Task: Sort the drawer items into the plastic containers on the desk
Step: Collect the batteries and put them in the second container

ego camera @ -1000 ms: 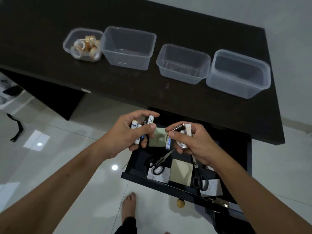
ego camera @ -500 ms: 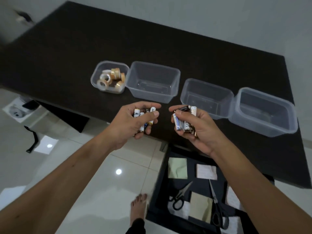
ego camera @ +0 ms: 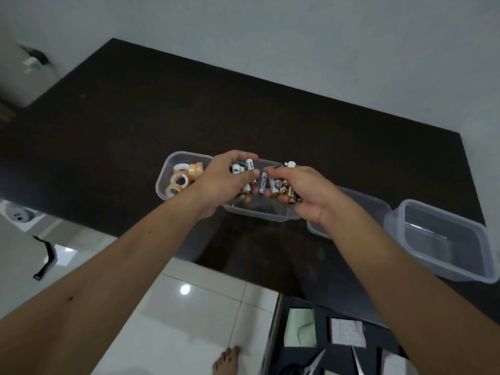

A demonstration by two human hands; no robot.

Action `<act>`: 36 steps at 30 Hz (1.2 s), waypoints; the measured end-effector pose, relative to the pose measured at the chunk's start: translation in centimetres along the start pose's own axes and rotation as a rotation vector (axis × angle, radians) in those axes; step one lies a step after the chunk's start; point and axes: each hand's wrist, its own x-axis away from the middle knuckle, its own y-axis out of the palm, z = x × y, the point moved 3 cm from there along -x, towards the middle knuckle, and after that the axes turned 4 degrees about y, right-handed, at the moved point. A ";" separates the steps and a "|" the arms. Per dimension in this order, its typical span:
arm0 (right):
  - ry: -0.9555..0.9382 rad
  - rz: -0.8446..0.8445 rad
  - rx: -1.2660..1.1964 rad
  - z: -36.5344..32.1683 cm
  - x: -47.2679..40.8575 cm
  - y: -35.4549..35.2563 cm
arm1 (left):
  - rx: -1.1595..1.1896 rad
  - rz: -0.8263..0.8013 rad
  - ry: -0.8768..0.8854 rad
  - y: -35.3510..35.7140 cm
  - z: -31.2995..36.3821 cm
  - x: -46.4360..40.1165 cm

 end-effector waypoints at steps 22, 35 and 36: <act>-0.048 -0.035 0.029 0.8 0.0 -3.1 | 0.017 -0.021 0.008 -0.1 -1.1 0.3; -0.223 -0.130 0.036 4.5 8.1 -8.2 | 0.163 -0.118 0.068 5.9 -1.4 6.6; -0.235 -0.133 0.045 5.2 9.2 -9.0 | 0.162 -0.126 0.072 6.8 -1.7 7.4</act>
